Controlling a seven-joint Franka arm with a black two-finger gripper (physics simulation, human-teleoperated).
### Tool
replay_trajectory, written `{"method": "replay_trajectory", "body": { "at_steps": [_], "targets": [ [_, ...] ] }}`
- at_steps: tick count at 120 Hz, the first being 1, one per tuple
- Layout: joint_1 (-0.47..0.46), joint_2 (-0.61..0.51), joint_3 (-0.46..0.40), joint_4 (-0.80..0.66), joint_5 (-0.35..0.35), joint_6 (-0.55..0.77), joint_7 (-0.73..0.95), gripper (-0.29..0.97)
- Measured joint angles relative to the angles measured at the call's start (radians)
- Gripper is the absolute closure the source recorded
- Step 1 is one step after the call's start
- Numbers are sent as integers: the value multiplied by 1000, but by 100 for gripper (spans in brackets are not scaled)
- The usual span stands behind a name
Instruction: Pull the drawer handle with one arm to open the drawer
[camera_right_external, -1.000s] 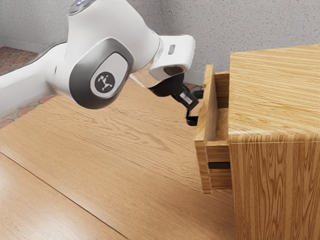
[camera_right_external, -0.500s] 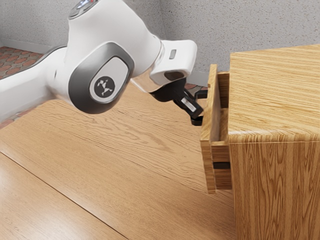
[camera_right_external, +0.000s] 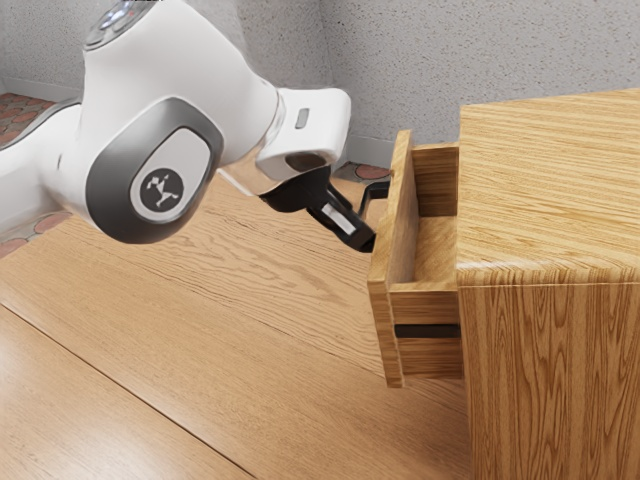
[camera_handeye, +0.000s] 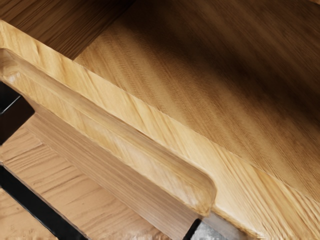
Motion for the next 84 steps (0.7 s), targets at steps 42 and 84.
{"method": "replay_trajectory", "body": {
  "at_steps": [42,84],
  "targets": [
    [-1,-46,22,-51,105,30,-113,12],
    [-7,16,15,61,186,60,-295,15]
  ]
}}
